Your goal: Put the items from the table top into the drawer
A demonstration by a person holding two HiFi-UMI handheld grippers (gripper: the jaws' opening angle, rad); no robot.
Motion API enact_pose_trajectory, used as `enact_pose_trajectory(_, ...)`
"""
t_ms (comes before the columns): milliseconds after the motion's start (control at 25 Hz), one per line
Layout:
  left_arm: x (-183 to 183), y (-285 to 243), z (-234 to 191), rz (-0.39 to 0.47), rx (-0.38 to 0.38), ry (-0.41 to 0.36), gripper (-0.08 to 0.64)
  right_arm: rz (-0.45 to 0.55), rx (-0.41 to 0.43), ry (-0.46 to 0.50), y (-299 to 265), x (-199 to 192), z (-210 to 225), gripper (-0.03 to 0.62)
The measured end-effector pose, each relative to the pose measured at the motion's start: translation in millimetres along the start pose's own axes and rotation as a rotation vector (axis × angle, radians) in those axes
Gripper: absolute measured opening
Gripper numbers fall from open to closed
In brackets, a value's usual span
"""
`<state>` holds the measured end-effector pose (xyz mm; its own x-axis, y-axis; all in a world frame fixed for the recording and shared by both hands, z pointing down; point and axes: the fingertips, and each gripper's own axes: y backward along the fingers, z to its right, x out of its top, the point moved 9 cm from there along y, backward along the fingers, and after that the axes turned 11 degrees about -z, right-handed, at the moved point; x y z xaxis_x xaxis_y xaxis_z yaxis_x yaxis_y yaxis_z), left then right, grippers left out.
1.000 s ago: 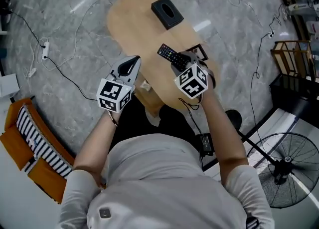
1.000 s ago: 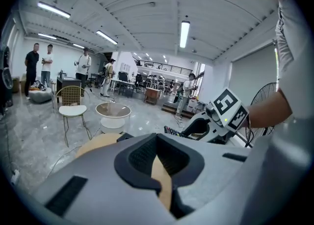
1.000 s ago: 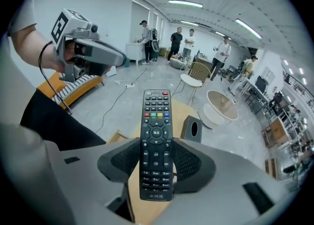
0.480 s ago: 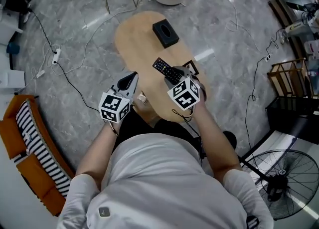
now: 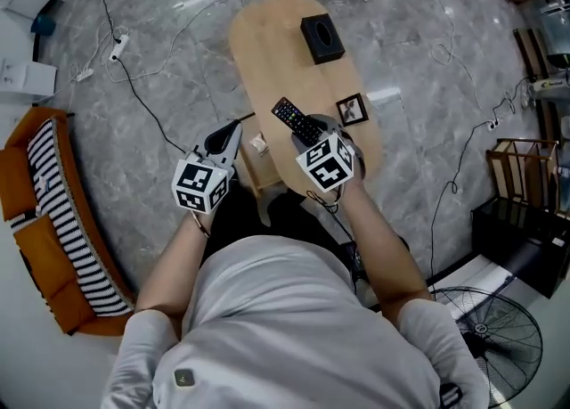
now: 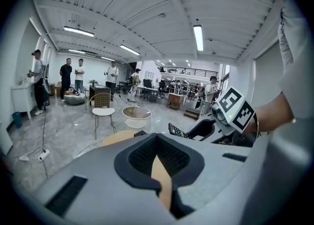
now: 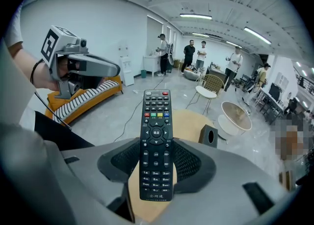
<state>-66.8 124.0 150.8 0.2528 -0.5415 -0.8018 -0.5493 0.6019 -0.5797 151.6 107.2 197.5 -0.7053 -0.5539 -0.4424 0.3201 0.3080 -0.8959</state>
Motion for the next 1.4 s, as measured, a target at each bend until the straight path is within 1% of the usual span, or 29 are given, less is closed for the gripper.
enact_pose_trajectory(240,-26,11,-23,-0.028,0.007,0.02,0.009,-0.028,0.074,-0.009,-37,15,-36,0.218)
enact_pose_trajectory(480,-52,11,-57,-0.053,-0.016,0.053,0.009,-0.056,0.096,-0.045,-72,34,-61,0.218)
enact_pose_trajectory(760,-83,-1,-89,-0.076,-0.052,0.056,0.009,-0.092,0.118,-0.122,-125,42,-88,0.218)
enact_pose_trajectory(1040,-118,-25,-113,-0.105,-0.073,0.081,0.009,-0.13,0.137,-0.218,-189,26,-109,0.218)
enact_pose_trajectory(1200,-147,-41,-124,-0.127,-0.071,0.107,0.009,-0.155,0.154,-0.272,-226,8,-119,0.218)
enact_pose_trajectory(1400,-184,-60,-142,-0.167,-0.088,0.139,0.009,-0.212,0.179,-0.339,-279,-13,-137,0.218)
